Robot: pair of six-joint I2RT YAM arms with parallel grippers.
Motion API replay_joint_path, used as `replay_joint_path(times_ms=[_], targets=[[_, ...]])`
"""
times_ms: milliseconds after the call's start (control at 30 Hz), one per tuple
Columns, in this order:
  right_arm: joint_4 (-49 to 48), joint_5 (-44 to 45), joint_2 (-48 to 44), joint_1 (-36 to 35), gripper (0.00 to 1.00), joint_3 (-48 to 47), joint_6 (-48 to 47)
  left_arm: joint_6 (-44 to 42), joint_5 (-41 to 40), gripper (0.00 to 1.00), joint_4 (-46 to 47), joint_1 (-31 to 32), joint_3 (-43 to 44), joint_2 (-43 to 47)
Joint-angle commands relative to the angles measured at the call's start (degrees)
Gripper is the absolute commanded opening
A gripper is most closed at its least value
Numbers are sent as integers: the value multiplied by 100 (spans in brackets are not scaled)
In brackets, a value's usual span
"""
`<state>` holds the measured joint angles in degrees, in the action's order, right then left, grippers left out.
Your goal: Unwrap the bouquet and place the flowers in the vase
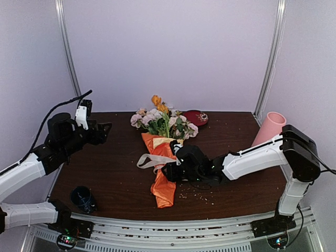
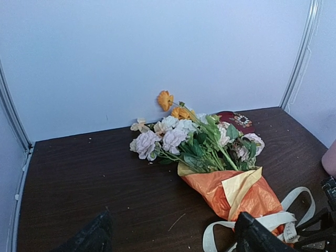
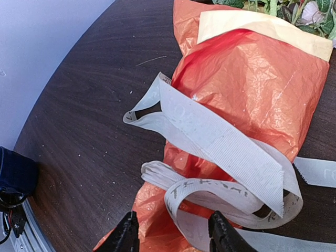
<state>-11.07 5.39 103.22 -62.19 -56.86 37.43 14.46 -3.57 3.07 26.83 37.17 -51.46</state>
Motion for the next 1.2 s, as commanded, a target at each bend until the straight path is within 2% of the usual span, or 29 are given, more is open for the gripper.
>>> replay_joint_path(times_ms=[0,100,467,500,567,933,1167], targets=[[66,87,-91,41,46,110,203,56,195,82,269,-4,199,-47],[11,-16,27,61,42,65,269,70,242,82,269,-3,186,-50],[-43,-213,222,149,19,-131,350,101,229,82,231,-7,168,-104],[-80,-226,192,158,15,-100,371,101,234,82,231,-5,168,-109],[-177,-263,87,171,1,-60,385,101,235,82,230,-5,168,-122],[-94,-186,-1378,166,0,16,-99,101,230,81,212,-5,150,-155],[67,203,-2463,185,0,-165,-716,88,261,81,203,-4,116,-118]])
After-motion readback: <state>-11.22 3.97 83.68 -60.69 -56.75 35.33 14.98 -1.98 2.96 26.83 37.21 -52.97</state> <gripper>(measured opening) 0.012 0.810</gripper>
